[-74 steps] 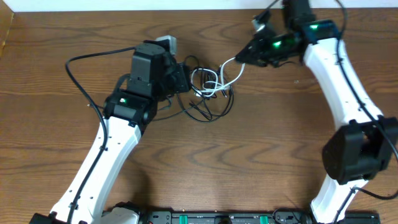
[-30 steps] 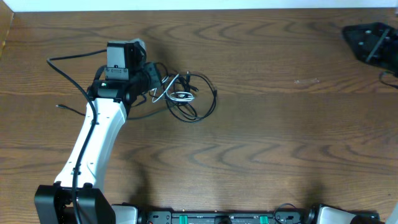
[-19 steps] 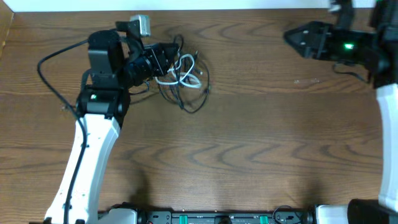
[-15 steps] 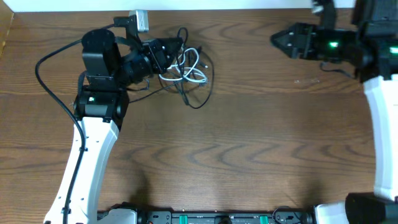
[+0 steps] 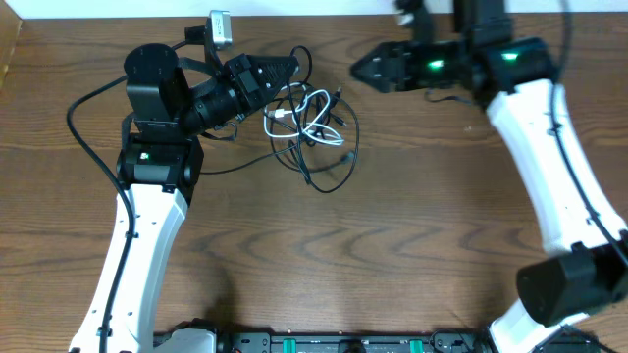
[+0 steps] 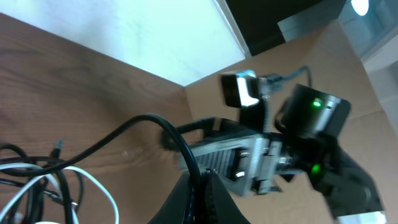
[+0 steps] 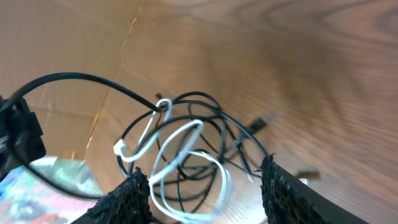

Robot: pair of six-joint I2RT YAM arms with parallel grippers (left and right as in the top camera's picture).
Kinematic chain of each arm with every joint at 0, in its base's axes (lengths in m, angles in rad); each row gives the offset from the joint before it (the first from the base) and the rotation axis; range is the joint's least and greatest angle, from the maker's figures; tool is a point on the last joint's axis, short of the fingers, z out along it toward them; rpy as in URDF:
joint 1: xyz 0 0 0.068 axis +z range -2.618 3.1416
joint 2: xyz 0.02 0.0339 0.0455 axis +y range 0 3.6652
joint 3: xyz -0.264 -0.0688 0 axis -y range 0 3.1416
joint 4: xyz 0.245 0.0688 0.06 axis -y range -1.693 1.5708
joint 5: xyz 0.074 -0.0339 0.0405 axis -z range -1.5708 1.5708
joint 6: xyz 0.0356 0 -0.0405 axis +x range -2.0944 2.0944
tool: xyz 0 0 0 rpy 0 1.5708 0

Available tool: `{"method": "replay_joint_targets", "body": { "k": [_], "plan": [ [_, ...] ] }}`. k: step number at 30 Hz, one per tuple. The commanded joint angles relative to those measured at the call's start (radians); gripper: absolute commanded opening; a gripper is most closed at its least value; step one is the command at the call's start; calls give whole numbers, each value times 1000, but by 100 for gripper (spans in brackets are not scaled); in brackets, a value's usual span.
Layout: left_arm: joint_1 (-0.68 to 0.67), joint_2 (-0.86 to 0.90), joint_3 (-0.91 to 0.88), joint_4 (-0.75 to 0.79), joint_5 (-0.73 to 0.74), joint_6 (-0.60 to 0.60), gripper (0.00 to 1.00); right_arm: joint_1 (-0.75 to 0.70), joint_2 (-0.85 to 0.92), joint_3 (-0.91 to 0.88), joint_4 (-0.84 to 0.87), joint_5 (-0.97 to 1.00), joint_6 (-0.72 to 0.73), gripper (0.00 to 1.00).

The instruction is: Untangle cables

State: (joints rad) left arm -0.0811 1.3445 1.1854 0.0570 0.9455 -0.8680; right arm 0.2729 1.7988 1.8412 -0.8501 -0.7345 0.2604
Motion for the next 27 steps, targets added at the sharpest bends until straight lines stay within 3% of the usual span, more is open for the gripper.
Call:
{"method": "replay_joint_targets", "body": {
  "k": [1,16,27],
  "plan": [
    [2,-9,34,12,55,-32,8,79,58,10,55,-35,73,57],
    [2,-2,28,-3,61,-31,8,206,104,10,166,-31,171,54],
    [2,0,28,-6,56,-23,8,262,116,10,71,63,241,45]
  ]
}}
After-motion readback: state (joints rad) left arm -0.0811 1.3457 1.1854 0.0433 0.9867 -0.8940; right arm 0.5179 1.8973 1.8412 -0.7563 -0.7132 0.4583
